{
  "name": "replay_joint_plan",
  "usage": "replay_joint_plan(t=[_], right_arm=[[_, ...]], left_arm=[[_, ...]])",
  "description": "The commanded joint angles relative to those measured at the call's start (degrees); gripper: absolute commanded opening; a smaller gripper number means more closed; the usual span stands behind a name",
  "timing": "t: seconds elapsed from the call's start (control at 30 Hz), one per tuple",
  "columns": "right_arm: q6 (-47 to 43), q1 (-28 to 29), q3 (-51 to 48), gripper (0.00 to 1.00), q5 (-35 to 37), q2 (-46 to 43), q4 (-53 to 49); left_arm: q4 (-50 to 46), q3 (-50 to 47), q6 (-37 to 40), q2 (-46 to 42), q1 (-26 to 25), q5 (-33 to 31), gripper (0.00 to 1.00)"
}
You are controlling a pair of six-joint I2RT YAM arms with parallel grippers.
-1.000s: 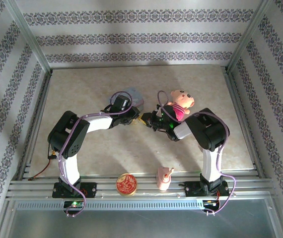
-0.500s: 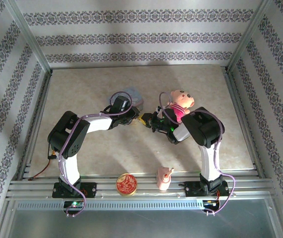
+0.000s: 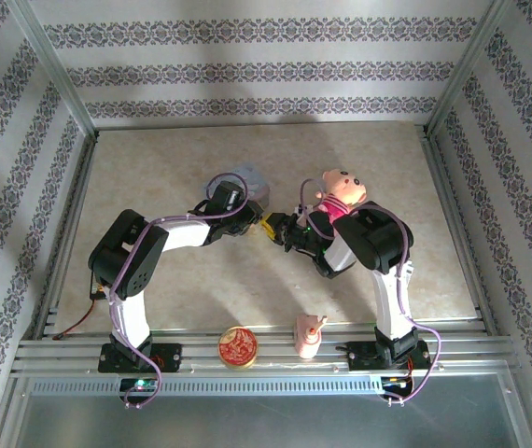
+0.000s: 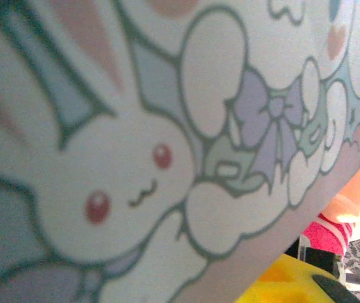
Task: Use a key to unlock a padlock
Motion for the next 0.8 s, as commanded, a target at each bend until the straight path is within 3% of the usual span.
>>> replay_joint_plan(t=[0.0,0.37,0.77], right_arm=[[-3.40,-0.50,-1.84,0.26,1.88,-2.50,-1.13],[-13.38,-1.92,-8.24,0.29,5.13,-12.21,-10.75],[-33.97,1.86,-2.58,0.28,10.46,-28.15,-42.12]], left_arm=[[2.14,-1.32,-5.36,-1.79,-1.23,6.56,0.00],[0.07,-0.59,-4.48,-2.27,-0.94,5.52,0.00],[-0.81,0.09,-3.87,-2.14,-0.94,5.98,0.00]])
